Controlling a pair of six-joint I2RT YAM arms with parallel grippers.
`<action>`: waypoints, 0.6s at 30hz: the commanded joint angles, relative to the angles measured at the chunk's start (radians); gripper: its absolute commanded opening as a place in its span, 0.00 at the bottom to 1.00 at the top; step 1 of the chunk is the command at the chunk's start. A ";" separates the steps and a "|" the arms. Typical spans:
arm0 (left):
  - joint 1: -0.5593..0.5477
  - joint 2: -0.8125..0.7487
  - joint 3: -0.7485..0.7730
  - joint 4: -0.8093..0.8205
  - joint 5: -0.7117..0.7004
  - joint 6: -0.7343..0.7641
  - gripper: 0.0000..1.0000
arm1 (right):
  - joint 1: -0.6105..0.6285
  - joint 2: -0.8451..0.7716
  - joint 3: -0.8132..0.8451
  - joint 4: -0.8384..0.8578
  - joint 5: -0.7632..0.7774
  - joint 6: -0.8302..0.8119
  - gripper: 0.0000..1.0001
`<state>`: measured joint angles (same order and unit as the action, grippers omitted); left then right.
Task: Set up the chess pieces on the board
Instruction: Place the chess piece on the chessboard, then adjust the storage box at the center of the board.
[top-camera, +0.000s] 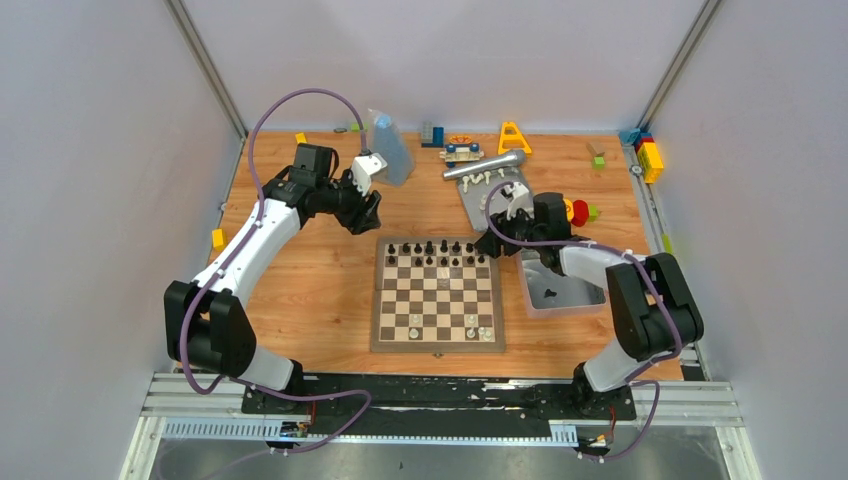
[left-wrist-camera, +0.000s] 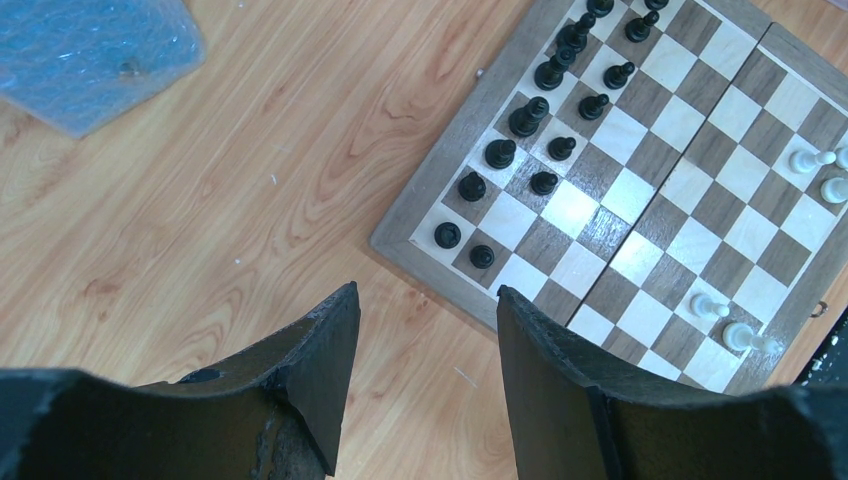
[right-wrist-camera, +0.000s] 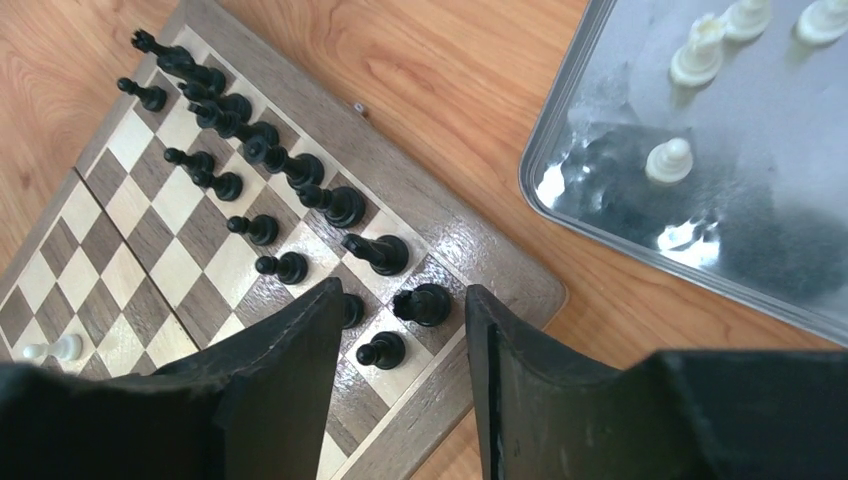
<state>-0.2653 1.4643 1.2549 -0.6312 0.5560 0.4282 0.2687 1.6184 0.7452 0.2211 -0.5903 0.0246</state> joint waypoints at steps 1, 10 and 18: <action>0.005 -0.027 0.006 0.006 0.010 0.006 0.62 | 0.012 -0.084 0.026 -0.013 0.025 -0.017 0.50; 0.004 -0.055 0.008 0.030 -0.022 -0.009 0.62 | 0.009 -0.219 0.071 -0.105 0.075 -0.050 0.61; 0.007 -0.109 -0.003 0.077 -0.108 -0.046 0.69 | -0.069 -0.315 0.152 -0.244 0.087 -0.062 0.68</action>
<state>-0.2653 1.4200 1.2549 -0.6144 0.4934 0.4202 0.2447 1.3651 0.8345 0.0559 -0.5213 -0.0139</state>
